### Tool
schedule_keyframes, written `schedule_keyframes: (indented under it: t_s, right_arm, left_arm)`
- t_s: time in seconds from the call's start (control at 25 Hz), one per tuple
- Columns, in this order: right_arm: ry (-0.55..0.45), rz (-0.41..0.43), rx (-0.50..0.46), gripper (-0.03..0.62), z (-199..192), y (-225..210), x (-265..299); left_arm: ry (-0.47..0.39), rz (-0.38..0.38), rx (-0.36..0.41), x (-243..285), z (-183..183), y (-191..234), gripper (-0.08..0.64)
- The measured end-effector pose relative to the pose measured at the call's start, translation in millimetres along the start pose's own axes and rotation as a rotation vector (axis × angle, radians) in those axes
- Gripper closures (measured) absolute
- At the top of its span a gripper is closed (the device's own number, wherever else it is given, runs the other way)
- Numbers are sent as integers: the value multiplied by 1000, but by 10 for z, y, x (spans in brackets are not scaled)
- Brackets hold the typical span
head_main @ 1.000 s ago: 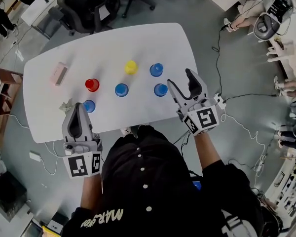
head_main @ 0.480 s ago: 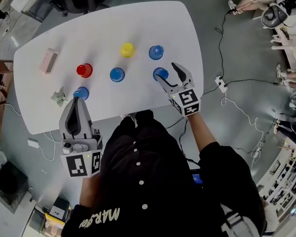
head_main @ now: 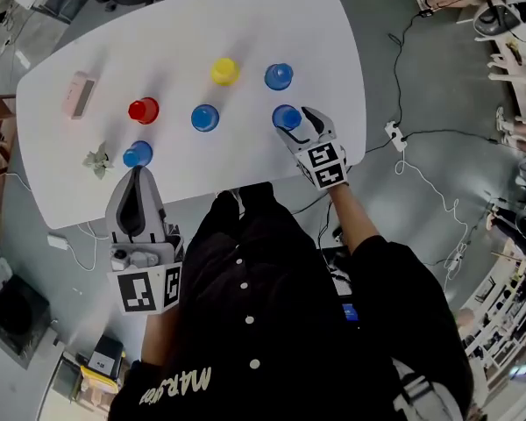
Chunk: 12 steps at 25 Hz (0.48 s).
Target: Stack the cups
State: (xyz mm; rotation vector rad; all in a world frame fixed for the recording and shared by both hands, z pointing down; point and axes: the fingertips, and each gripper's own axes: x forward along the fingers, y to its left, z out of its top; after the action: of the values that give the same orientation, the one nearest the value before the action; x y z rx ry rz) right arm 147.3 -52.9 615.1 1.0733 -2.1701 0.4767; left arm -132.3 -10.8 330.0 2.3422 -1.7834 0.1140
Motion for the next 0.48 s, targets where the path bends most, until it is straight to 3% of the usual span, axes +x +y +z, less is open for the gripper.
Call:
schedule_keyframes:
  t_s: [0.08, 0.16, 0.48]
  right_arm:
    - [20, -9, -10, 288, -55, -9, 33]
    - [26, -25, -17, 359, -78, -33, 52]
    - [-3, -15, -31, 362, 104, -16, 29]
  left_arm:
    - [4, 3, -1, 3, -13, -5, 549]
    - [8, 7, -1, 4, -25, 4, 549]
    - [10, 29, -6, -15, -35, 59, 549]
